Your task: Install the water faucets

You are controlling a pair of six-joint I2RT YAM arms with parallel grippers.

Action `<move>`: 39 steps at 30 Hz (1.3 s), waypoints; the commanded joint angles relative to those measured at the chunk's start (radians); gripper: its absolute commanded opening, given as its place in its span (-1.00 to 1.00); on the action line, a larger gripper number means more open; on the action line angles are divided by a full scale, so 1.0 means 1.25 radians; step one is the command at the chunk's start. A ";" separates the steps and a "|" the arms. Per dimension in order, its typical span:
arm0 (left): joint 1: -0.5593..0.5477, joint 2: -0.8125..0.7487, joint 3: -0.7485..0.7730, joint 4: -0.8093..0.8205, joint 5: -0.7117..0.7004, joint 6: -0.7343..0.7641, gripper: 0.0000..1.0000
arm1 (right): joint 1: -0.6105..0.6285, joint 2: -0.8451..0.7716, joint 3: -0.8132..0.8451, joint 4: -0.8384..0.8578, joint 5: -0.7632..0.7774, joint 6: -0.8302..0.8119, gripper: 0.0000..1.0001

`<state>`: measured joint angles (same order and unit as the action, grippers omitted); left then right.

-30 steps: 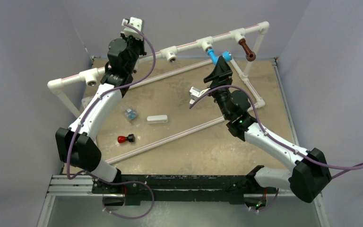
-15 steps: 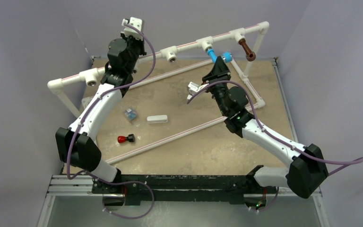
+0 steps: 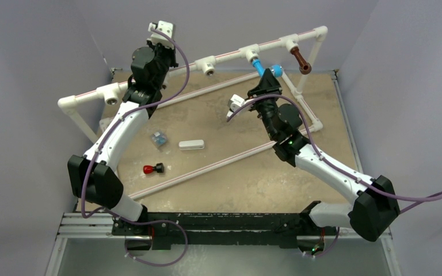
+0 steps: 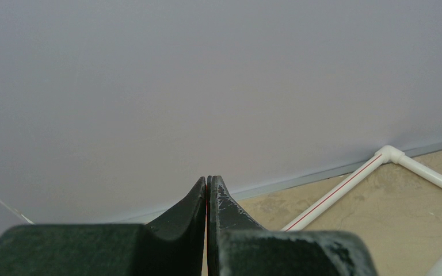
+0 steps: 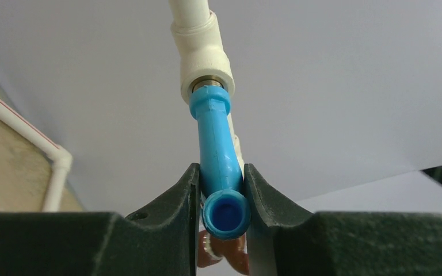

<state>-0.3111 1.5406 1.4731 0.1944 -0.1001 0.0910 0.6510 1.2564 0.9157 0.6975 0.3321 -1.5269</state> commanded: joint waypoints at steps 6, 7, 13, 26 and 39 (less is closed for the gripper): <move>-0.017 0.020 -0.035 -0.105 0.030 0.014 -1.00 | 0.000 -0.055 0.095 0.014 0.011 0.539 -1.00; -0.017 0.020 -0.035 -0.105 0.030 0.014 -1.00 | -0.001 -0.061 0.101 0.003 0.005 0.601 -1.00; -0.017 0.020 -0.035 -0.106 0.030 0.015 -1.00 | -0.003 -0.084 0.115 -0.008 -0.010 0.853 -1.00; -0.017 0.021 -0.033 -0.108 0.032 0.014 -1.00 | -0.035 -0.080 0.177 -0.069 -0.023 1.408 -1.00; -0.017 0.016 -0.035 -0.108 0.035 0.013 -1.00 | -0.106 -0.113 0.130 -0.045 -0.063 1.966 -1.00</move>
<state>-0.3145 1.5391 1.4731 0.1963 -0.1070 0.0952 0.5285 1.1854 1.0676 0.3786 0.3046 0.5976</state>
